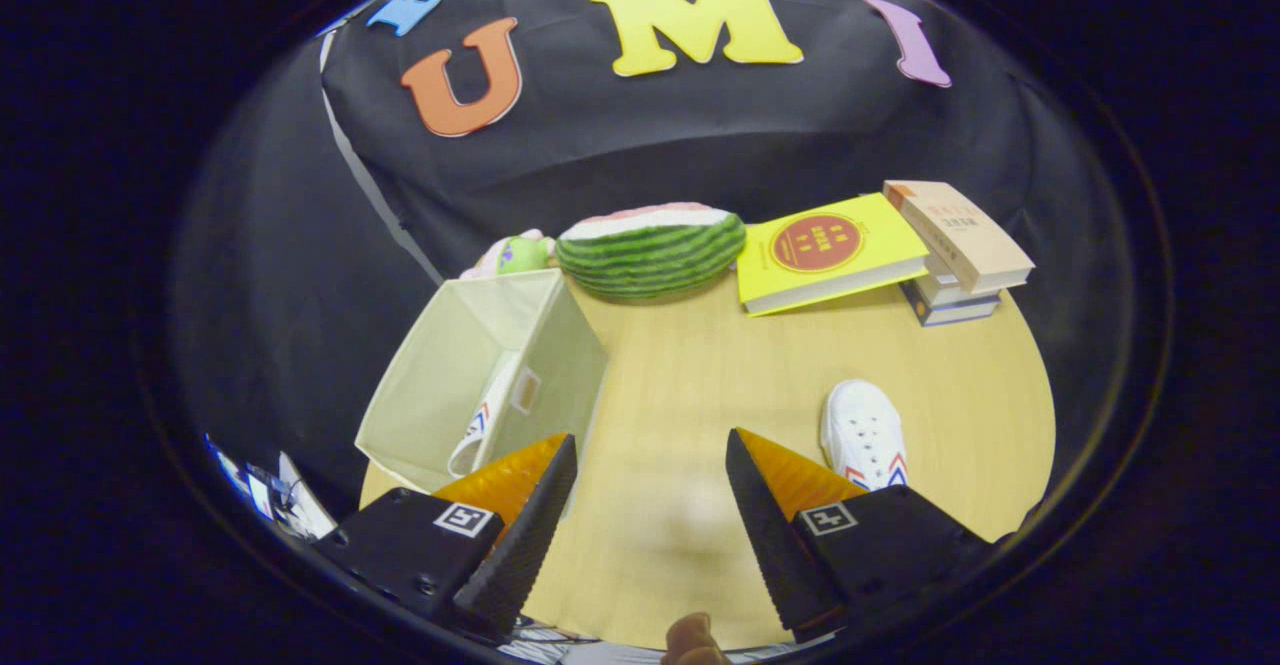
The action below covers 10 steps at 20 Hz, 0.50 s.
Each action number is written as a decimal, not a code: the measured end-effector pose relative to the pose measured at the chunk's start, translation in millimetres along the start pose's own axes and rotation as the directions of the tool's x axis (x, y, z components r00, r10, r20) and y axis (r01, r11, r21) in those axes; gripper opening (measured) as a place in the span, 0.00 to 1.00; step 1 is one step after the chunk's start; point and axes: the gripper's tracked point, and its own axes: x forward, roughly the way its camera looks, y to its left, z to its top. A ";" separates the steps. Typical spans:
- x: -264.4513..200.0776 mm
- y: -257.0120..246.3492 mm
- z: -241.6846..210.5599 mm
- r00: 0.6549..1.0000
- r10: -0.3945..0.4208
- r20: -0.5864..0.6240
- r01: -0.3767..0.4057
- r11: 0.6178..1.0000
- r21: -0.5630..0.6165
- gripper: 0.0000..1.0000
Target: Open the storage box then place both shoes into the box .Put the left shoe in first, then the right shoe, with the right side of both shoes facing outward in a uniform manner.
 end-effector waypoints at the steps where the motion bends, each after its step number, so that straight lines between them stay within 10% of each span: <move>1: 0.9 -14.3 -3.4 1.000 -0.013 -0.009 0.013 1.000 0.006 0.95; 10: 10.4 -146.4 -60.6 0.979 -0.115 -0.166 0.120 0.993 0.017 0.94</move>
